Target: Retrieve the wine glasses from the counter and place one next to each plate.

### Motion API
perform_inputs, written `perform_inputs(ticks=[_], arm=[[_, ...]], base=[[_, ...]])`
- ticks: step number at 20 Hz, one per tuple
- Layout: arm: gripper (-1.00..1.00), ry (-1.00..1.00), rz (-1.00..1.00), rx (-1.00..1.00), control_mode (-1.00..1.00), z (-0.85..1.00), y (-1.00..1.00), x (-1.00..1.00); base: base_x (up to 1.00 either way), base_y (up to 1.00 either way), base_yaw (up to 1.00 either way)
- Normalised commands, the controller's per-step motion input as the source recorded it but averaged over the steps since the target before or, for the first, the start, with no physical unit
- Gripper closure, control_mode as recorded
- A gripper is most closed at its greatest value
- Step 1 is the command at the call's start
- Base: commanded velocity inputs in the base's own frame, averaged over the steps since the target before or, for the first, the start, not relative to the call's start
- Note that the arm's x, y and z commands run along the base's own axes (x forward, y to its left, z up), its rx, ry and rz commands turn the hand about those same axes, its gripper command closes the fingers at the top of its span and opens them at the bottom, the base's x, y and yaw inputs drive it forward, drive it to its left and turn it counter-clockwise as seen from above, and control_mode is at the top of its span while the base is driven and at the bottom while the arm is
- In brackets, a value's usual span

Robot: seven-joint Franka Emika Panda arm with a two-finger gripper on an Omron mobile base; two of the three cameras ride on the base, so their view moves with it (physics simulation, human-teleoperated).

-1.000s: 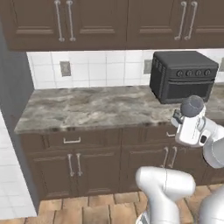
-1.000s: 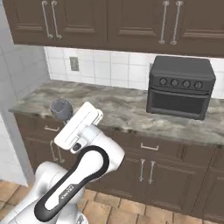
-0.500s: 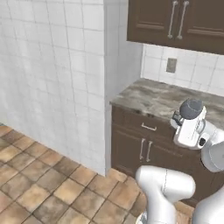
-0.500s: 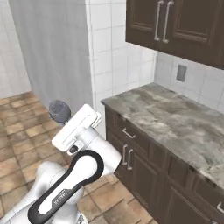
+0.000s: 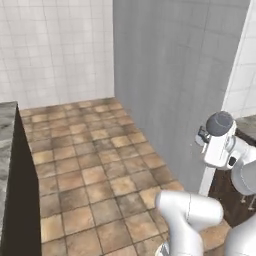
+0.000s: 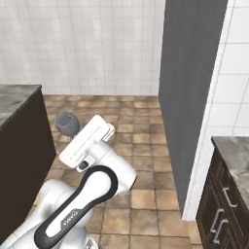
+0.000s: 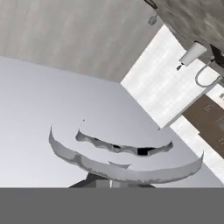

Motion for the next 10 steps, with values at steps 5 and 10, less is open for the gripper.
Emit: perform_inputs(ticks=[5, 10], arm=[[1.00, 0.00, 0.00, 0.00, 1.00, 0.00, 0.00, 0.00], [1.00, 0.00, 0.00, 0.00, 1.00, 0.00, 0.00, 0.00]], base=[[0.71, 0.00, 0.82], [1.00, -0.10, 0.49]])
